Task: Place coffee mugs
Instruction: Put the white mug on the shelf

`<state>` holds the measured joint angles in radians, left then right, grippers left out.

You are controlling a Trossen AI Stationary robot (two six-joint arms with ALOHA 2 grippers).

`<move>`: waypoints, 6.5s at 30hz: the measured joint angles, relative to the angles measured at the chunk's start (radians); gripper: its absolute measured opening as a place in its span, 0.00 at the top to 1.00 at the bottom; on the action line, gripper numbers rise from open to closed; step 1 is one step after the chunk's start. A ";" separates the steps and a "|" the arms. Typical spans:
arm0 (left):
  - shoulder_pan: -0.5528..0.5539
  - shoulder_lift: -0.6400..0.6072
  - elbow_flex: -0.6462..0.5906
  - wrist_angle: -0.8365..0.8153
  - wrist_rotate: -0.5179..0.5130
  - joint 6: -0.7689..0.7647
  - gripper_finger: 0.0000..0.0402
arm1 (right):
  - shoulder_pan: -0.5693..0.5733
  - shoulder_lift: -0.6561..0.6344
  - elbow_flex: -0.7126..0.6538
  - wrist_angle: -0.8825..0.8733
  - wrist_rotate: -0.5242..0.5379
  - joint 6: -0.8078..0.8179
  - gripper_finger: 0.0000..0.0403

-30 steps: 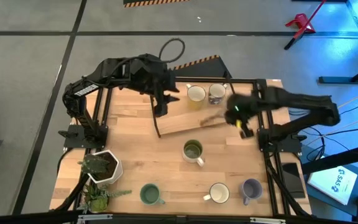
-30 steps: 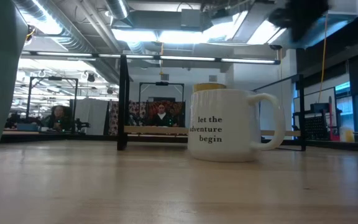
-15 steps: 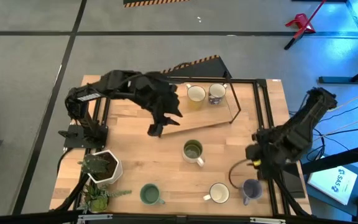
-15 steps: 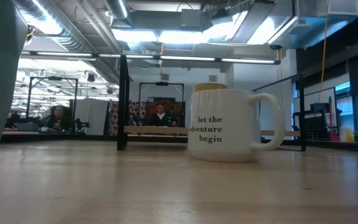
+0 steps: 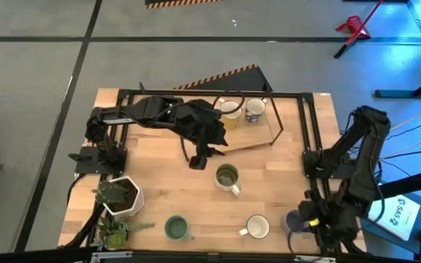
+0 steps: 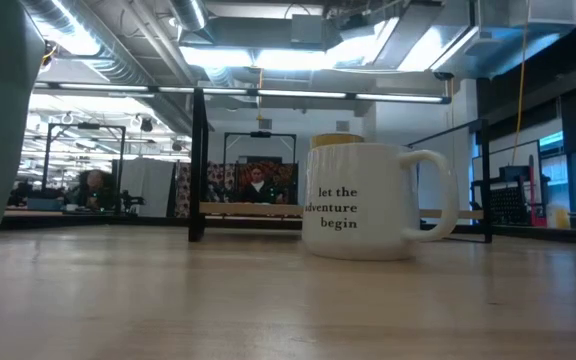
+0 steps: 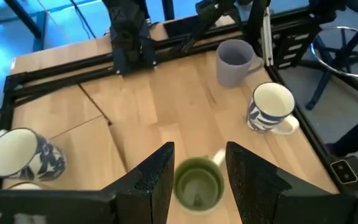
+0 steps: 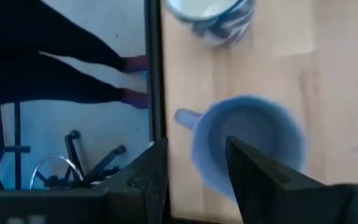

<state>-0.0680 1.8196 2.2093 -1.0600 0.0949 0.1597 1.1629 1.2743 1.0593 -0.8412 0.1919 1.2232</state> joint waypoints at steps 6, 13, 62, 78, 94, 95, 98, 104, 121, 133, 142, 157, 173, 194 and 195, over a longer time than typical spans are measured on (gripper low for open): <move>-0.020 0.001 0.000 0.044 0.002 -0.002 0.65 | 0.062 0.044 0.000 0.056 0.004 0.000 0.63; -0.048 0.001 0.000 0.161 -0.008 -0.062 0.65 | 0.109 0.044 0.000 0.046 0.082 -0.101 0.63; -0.138 0.497 -0.071 -0.021 -0.171 -0.218 0.61 | 0.119 0.119 0.000 -0.066 0.263 -0.129 0.63; -0.137 0.496 -0.132 -0.029 -0.161 -0.415 0.96 | 0.119 0.119 0.000 -0.067 0.296 -0.116 0.63; -0.045 0.261 -0.132 -0.240 -0.417 -0.978 0.96 | 0.119 0.119 0.000 -0.076 0.395 -0.116 0.63; -0.026 0.261 -0.132 -0.242 -0.418 -0.978 0.96 | 0.119 0.119 0.000 -0.076 0.397 -0.116 0.63; 0.027 0.273 -0.133 -0.247 -0.390 -0.965 0.96 | 0.119 0.118 0.000 -0.078 0.400 -0.106 0.63; 0.105 0.291 -0.133 -0.265 -0.383 -0.938 0.96 | 0.119 0.118 0.000 -0.078 0.407 -0.069 0.63; 0.244 0.291 -0.133 -0.324 -0.367 -0.945 0.96 | 0.119 0.118 0.000 -0.093 0.437 -0.063 0.63; 0.298 0.280 -0.280 -0.183 -0.348 -0.942 0.96 | 0.119 0.118 0.000 -0.104 0.437 -0.049 0.63; 0.346 0.257 -0.314 -0.080 -0.306 -0.937 0.96 | 0.119 0.119 0.000 -0.105 0.437 -0.044 0.63; 0.354 0.230 -0.417 -0.065 -0.276 -0.914 0.96 | 0.119 0.119 0.000 -0.147 0.446 -0.012 0.63; 0.347 0.176 -0.463 -0.025 -0.378 -0.935 0.77 | 0.119 0.119 -0.001 -0.154 0.455 -0.012 0.63; 0.299 0.051 -0.460 0.051 -0.439 -0.858 0.63 | 0.119 0.119 -0.001 -0.157 0.455 -0.017 0.63; 0.294 0.037 -0.460 0.065 -0.432 -0.854 0.63 | 0.119 0.119 -0.001 -0.157 0.455 -0.017 0.63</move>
<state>0.2262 1.8568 1.7493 -0.9951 -0.3367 -0.6946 1.2819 1.3937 1.0588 -0.9985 0.6468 1.2064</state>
